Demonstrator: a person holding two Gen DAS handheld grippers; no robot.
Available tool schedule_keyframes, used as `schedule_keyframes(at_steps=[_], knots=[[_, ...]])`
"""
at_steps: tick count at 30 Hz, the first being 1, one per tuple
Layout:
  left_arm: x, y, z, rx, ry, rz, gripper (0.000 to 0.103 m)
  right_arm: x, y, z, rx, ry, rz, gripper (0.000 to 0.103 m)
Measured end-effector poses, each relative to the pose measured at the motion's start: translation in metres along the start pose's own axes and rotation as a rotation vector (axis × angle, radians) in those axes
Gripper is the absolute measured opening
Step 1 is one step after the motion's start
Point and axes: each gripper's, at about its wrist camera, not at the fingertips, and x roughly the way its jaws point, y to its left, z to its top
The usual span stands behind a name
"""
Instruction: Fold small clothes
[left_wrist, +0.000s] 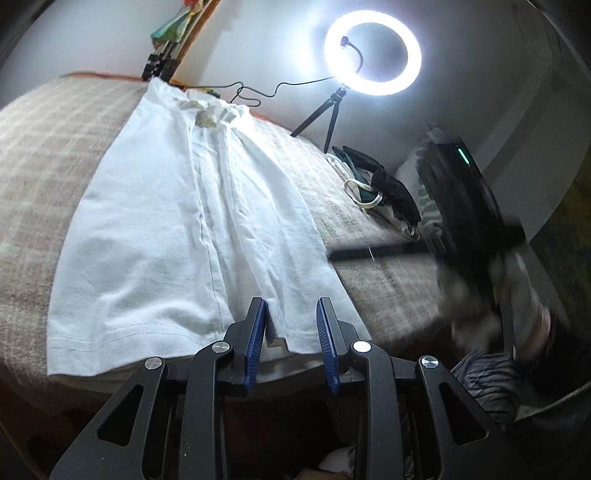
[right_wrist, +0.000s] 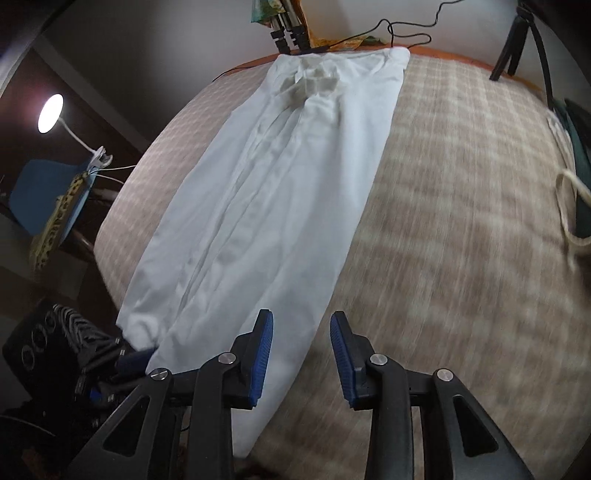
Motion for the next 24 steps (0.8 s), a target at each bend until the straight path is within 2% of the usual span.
schedule_keyframes(at_steps=[3, 4, 5, 7, 8, 9, 11, 13, 15, 18, 24], knots=[[0.006, 0.006, 0.002, -0.040, 0.016, -0.013, 0.019, 0.002, 0.004, -0.030, 0.028, -0.010, 0.046, 0.035], [0.007, 0.005, 0.002, -0.038, 0.016, -0.015, 0.010, 0.001, 0.007, -0.036, 0.016, -0.023, 0.037, 0.035], [0.008, 0.002, 0.002, -0.029, 0.013, -0.015, 0.005, 0.000, 0.009, -0.038, 0.013, -0.029, 0.038, 0.035], [0.008, -0.001, 0.002, -0.016, 0.000, -0.017, 0.004, 0.003, 0.012, -0.043, 0.013, -0.032, 0.056, 0.026], [0.009, -0.002, 0.002, -0.017, -0.003, -0.017, 0.003, 0.007, 0.014, -0.044, 0.006, -0.025, 0.054, 0.015], [0.008, -0.003, 0.003, -0.020, -0.005, -0.016, 0.003, 0.008, 0.016, -0.045, -0.007, -0.035, 0.040, 0.008], [0.001, -0.007, 0.003, -0.008, -0.023, -0.006, 0.003, 0.006, 0.018, -0.043, -0.022, -0.036, 0.031, 0.001], [-0.006, -0.009, 0.000, 0.017, -0.042, 0.026, 0.003, -0.001, 0.013, -0.042, -0.004, -0.050, 0.049, 0.000], [-0.001, -0.002, -0.003, 0.009, -0.020, 0.041, 0.003, -0.007, 0.013, -0.044, -0.022, -0.061, 0.029, 0.000], [0.002, 0.004, -0.008, -0.019, -0.001, 0.046, 0.003, 0.001, 0.017, -0.048, -0.039, -0.033, 0.008, 0.000], [-0.009, -0.010, -0.011, 0.087, -0.003, 0.075, 0.003, 0.000, 0.019, -0.050, -0.059, -0.021, -0.045, 0.001]])
